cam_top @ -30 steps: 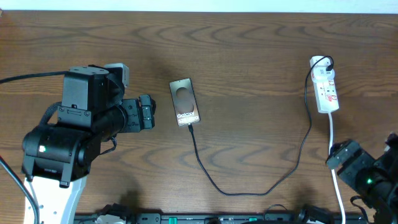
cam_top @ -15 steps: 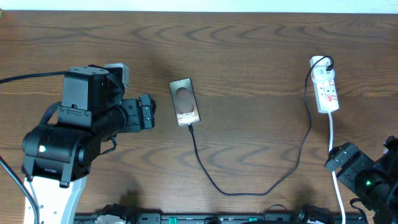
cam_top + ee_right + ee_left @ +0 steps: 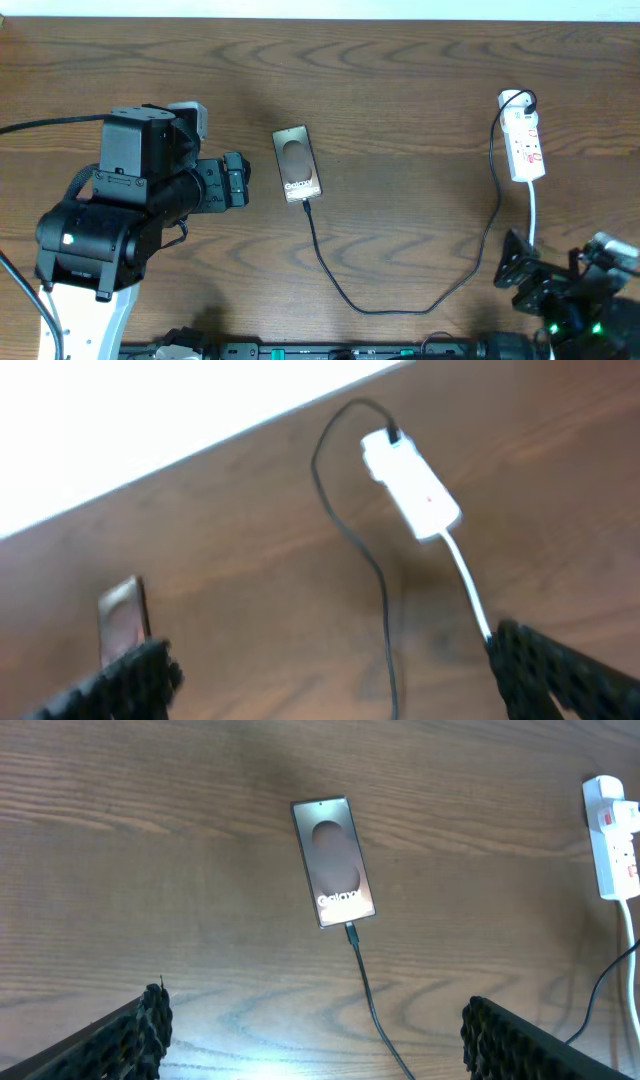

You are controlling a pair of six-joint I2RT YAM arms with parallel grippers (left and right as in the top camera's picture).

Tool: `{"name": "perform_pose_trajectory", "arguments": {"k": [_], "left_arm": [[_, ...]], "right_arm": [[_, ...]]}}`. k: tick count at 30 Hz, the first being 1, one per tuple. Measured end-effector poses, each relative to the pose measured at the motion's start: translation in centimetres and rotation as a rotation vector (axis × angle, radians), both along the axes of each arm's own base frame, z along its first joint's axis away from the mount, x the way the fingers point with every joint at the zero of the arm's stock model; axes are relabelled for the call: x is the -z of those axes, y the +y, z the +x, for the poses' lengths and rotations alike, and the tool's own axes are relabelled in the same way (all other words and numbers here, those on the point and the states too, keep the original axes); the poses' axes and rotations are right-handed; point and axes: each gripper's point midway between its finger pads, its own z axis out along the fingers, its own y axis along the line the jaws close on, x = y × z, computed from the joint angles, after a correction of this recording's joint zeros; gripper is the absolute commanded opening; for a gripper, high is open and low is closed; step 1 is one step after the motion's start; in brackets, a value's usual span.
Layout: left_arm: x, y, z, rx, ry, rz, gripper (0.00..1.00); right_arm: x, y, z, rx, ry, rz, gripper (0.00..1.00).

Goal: Plug charger to phone and switch on socket

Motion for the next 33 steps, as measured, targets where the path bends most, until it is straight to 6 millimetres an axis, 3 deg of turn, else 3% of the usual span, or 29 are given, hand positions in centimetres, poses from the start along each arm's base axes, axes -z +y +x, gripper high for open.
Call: {"name": "perform_pose_trajectory", "arguments": {"k": [8, 21, 31, 33], "left_arm": [[0.0, 0.0, 0.0, 0.0, 0.0, 0.0, 0.91], [0.0, 0.0, 0.0, -0.001, 0.0, 0.0, 0.91], [0.0, 0.0, 0.0, 0.0, 0.0, 0.0, 0.91], [0.0, 0.0, 0.0, 0.0, 0.0, 0.0, 0.91]], "right_arm": [[4.6, 0.3, 2.2, -0.045, -0.149, -0.059, 0.99], [7.6, 1.6, 7.2, -0.161, -0.366, -0.196, 0.99], [11.2, 2.0, 8.8, -0.193, -0.409, -0.276, 0.99], [11.2, 2.2, 8.8, -0.198, -0.414, -0.283, 0.99]]}}
